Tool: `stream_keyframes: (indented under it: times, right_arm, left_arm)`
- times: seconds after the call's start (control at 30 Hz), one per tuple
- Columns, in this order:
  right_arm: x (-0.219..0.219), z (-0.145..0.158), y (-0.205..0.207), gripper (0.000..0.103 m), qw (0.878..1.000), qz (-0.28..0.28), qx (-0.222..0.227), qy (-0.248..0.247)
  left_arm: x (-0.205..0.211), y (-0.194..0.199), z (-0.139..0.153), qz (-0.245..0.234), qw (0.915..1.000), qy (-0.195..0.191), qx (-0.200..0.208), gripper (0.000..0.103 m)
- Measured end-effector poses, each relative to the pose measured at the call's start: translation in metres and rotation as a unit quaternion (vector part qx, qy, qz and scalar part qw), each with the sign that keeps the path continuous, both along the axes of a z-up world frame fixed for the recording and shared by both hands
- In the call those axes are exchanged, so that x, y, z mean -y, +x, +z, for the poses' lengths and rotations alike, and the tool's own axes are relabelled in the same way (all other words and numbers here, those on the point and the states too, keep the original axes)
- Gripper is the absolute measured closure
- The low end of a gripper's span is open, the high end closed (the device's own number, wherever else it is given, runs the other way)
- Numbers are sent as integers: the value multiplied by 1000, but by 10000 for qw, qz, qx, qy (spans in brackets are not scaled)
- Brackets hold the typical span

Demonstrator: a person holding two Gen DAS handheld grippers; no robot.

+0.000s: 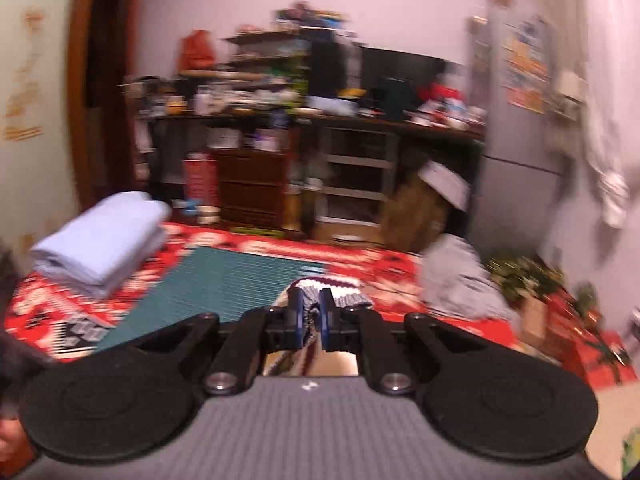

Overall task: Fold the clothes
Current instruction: 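Drag the vest onto the green cutting mat with both grippers holding the hem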

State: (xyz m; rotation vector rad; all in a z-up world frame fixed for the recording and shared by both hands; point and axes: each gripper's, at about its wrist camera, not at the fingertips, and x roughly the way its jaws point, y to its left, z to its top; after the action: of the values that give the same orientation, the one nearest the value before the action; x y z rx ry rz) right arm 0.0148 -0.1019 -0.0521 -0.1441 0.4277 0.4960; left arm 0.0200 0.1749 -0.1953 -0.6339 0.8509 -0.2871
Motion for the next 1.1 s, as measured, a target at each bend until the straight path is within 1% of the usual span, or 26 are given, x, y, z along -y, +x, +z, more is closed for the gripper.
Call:
stream_keyframes:
  times: [0.03,0.07,0.13,0.17,0.23,0.3,0.33,0.4,0.43,0.5,0.6,0.63,0.7,0.77,0.83,0.9,0.97,1.03,1.1]
  right_arm:
    - [-12,0,-5,95,9998,174,-22,2]
    - [-26,-2,-11,95,9993,355,-74,21]
    - [-51,-11,-21,95,9977,644,-212,13]
    - [-63,-18,-27,95,9967,744,-309,-10]
    - [-86,-33,-37,95,9943,936,-509,-58]
    - [-108,-49,-47,95,9911,1126,-708,-107]
    - [-116,-56,-50,95,9896,1196,-768,-201]
    - [-126,-67,-55,94,9882,1242,-835,-335]
    - [-127,-71,-56,93,9878,1231,-878,-359]
    - [-128,-74,-54,89,9866,1232,-1024,-323]
    - [-121,-70,-53,86,9859,1304,-1027,-200]
    - [-119,-68,-54,85,9864,1299,-983,-223]
    - [-114,-65,-56,85,9874,1262,-922,-247]
    - [-100,-61,-55,85,9884,1166,-958,-159]
    - [-85,-60,-55,85,9898,982,-1024,-119]
    - [-67,-62,-52,84,9913,723,-1096,-119]
    - [-49,-66,-49,84,9918,485,-1182,-105]
    - [-31,-69,-46,84,9915,286,-1265,-74]
    - [-14,-73,-47,84,9912,123,-1315,-58]
  left_arm:
    - [-9,-5,4,97,9999,-74,61,69]
    - [-17,-9,7,194,9996,-149,122,69]
    - [-36,-18,12,385,9987,-279,199,64]
    - [-43,-21,13,477,9981,-317,204,63]
    - [-56,-26,14,658,9970,-363,183,60]
    - [-66,-26,10,825,9959,-353,67,59]
    - [-70,-27,7,874,9952,-431,22,59]
    - [-77,-28,2,937,9935,-648,-33,59]
    - [-78,-27,0,960,9930,-686,-49,58]
    - [-78,-25,-1,978,9926,-723,-76,56]
    - [-77,-23,1,928,9932,-700,-68,52]
    - [-75,-22,2,904,9939,-629,-45,48]
    - [-70,-19,4,827,9958,-388,-3,47]
    - [-60,-15,7,691,9976,12,37,45]
    - [-44,-10,8,488,9974,529,89,45]
    - [-23,-2,6,240,9926,1179,142,45]
    - [-4,6,1,46,9837,1784,207,45]
    - [10,16,-7,-88,9762,2157,213,46]
    - [17,28,-18,-150,9742,2250,109,46]
